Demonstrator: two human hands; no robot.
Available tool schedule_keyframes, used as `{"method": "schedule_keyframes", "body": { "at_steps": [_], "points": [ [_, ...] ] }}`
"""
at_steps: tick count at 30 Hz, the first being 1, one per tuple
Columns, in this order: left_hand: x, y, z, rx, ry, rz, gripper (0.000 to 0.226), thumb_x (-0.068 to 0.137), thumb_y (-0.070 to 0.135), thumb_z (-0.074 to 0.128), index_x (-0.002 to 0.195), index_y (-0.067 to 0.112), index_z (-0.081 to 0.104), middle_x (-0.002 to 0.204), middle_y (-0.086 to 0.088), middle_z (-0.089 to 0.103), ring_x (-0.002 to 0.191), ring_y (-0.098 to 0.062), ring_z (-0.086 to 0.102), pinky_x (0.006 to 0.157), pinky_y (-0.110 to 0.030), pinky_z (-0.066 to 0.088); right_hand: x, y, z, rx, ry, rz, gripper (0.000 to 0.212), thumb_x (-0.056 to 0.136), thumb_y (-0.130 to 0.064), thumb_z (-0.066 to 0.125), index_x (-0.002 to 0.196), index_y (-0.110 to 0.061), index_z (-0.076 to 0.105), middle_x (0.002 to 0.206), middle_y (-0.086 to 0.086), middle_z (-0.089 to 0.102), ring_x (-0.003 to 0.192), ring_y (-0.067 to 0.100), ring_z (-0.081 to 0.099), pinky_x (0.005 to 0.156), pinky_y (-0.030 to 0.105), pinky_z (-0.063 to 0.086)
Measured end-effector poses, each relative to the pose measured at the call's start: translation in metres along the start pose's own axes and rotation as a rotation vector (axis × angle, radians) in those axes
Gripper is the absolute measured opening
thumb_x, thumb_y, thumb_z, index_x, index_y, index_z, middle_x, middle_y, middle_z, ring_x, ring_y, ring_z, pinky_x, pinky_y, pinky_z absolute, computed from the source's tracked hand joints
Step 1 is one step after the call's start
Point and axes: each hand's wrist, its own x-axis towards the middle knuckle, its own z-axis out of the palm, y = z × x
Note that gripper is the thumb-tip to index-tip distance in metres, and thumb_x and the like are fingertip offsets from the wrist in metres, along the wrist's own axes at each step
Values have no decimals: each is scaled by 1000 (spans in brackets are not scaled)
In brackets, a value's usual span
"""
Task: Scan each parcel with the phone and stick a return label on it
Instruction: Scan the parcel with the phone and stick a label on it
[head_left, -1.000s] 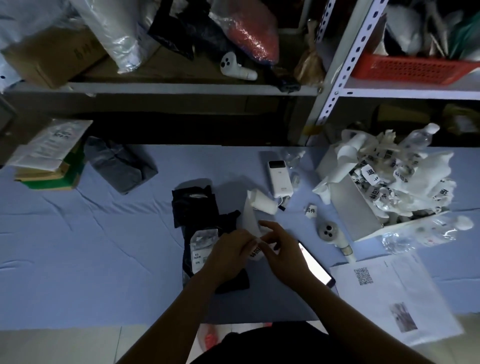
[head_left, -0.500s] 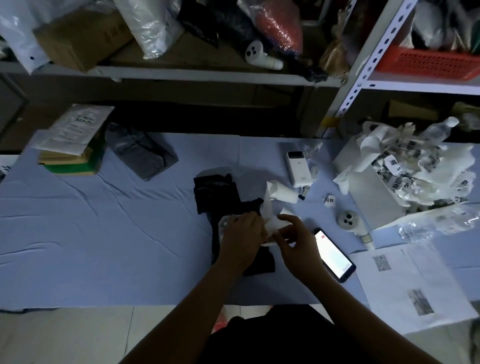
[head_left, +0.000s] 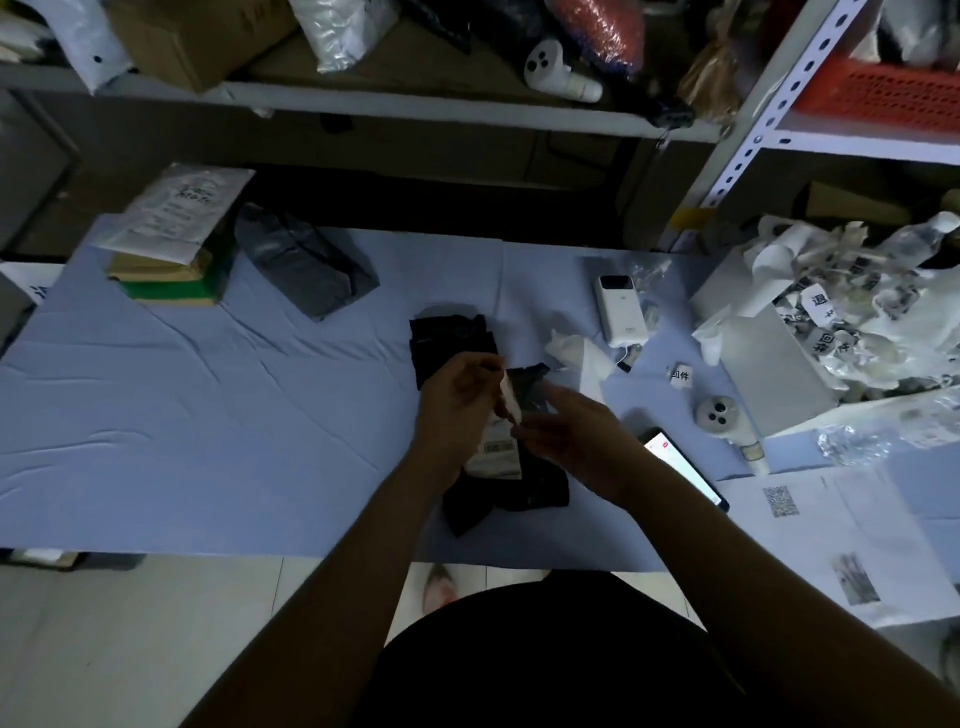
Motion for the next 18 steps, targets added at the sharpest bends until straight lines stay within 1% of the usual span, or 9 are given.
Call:
{"method": "schedule_keyframes", "body": {
  "at_steps": [1, 2, 4, 7, 10, 12, 15, 16, 18],
  "points": [
    [-2, 0, -3, -3, -10, -9, 26, 95, -4, 59, 103, 19, 70, 90, 9, 75, 86, -8, 70, 74, -25, 57, 1, -2, 4, 44, -60, 19, 38, 95, -27, 67, 129, -11, 61, 118, 19, 71, 104, 29, 72, 80, 32, 60],
    [-5, 0, -6, -22, -24, -22, 29, 93, -6, 60, 103, 19, 70, 92, 6, 75, 88, -11, 71, 76, -28, 59, 3, -3, 7, 74, -77, 14, 43, 90, -20, 71, 131, -10, 60, 120, 20, 70, 106, 29, 71, 81, 32, 59],
    [-9, 1, -14, -47, -47, -53, 31, 91, -8, 62, 103, 20, 70, 95, -2, 76, 91, -16, 73, 76, -31, 60, 7, -3, 7, 99, -45, -14, 46, 86, -9, 74, 130, -9, 60, 115, 21, 72, 104, 31, 72, 78, 32, 60],
    [-8, 2, -25, -44, -43, -129, 29, 91, -2, 64, 107, 22, 69, 97, -7, 76, 90, -19, 73, 69, -28, 56, 10, -2, 5, -1, -14, -80, 41, 85, -5, 76, 123, -10, 61, 101, 15, 77, 98, 31, 74, 78, 35, 62],
    [-8, -1, -31, -169, -9, -243, 27, 86, 9, 64, 111, 18, 69, 95, -18, 75, 80, -22, 72, 59, -26, 51, 12, 3, 5, -136, 42, -168, 34, 83, -3, 79, 112, -9, 62, 93, 7, 78, 96, 27, 75, 80, 36, 63],
    [-12, -8, -32, -68, 8, -180, 27, 85, 8, 74, 110, 18, 69, 91, -15, 75, 79, -18, 73, 60, -23, 55, 12, 8, 5, -211, 62, -200, 33, 81, -3, 81, 108, -10, 64, 89, 6, 78, 92, 24, 76, 77, 34, 63],
    [-18, -29, -27, 225, 38, -61, 28, 78, 5, 84, 98, 20, 72, 81, -2, 73, 76, -11, 72, 69, -23, 58, 15, 27, 3, -377, 160, -230, 28, 77, -3, 85, 95, -12, 67, 81, 7, 76, 81, 24, 76, 68, 32, 62],
    [-20, -38, -24, 306, 57, -58, 26, 77, 4, 84, 95, 19, 73, 80, -1, 72, 74, -11, 70, 69, -23, 58, 18, 37, 2, -465, 217, -237, 26, 75, -5, 86, 92, -13, 67, 80, 7, 75, 78, 24, 76, 67, 32, 62],
    [-26, -57, -19, 435, 79, -78, 21, 77, 5, 83, 90, 18, 73, 80, -1, 72, 72, -10, 68, 71, -22, 57, 24, 57, 0, -696, 304, -261, 23, 75, -9, 87, 88, -12, 69, 81, 4, 74, 77, 22, 73, 70, 34, 60]
  ]
}}
